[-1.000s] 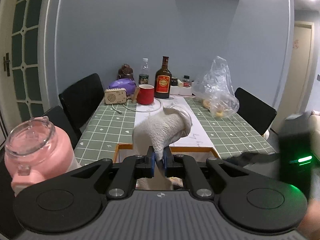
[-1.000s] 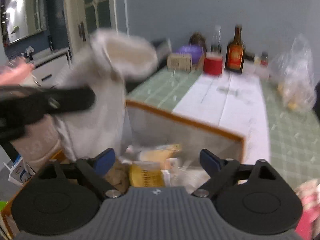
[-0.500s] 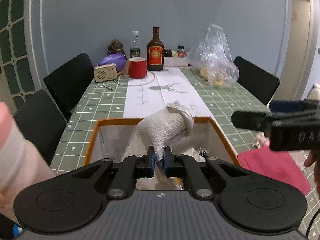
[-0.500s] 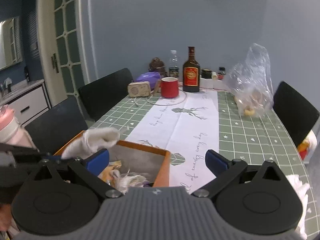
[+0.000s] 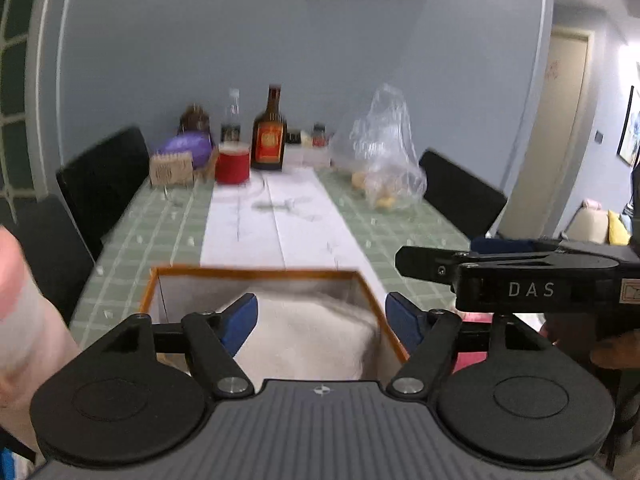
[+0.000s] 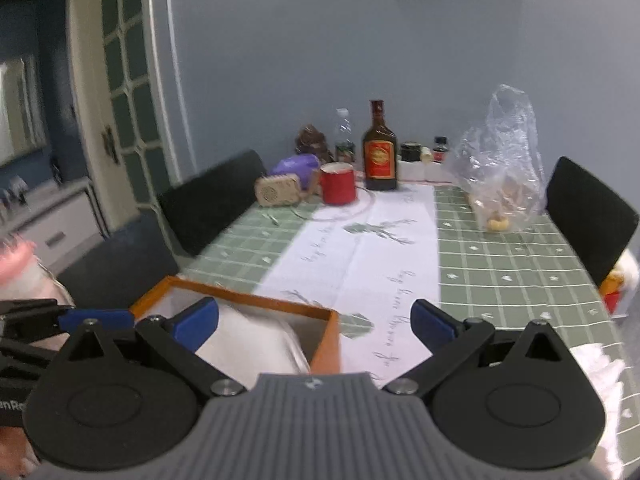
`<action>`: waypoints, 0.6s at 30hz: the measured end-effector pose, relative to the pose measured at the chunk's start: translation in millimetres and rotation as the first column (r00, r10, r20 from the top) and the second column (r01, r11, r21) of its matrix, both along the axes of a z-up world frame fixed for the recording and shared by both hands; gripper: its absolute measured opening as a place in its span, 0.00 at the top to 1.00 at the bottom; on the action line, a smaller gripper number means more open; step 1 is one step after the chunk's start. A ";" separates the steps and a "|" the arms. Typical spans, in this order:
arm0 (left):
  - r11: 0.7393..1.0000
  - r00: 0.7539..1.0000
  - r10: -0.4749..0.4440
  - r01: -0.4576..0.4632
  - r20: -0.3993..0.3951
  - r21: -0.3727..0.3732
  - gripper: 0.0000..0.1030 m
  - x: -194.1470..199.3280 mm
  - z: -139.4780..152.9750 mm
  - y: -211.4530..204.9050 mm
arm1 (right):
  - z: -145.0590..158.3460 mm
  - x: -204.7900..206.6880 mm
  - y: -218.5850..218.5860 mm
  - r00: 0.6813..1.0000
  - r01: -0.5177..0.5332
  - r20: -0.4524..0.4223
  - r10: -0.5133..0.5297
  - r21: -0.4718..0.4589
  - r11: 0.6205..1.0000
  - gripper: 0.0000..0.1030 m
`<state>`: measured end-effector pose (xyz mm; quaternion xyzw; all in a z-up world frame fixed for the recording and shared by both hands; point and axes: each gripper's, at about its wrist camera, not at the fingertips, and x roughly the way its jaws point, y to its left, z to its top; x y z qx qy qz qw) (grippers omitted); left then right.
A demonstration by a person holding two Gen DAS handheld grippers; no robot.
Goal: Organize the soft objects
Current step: 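Withdraw both tools to the table and reach right tool toward the white tissue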
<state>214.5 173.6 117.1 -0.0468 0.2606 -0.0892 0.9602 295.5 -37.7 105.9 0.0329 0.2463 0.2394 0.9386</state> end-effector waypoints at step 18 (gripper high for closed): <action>0.994 0.991 0.019 -0.005 0.130 -0.110 0.15 -36.8 36.6 3.4 | 76.8 -113.3 -59.2 0.936 0.014 0.320 -0.145 0.377 0.926 0.03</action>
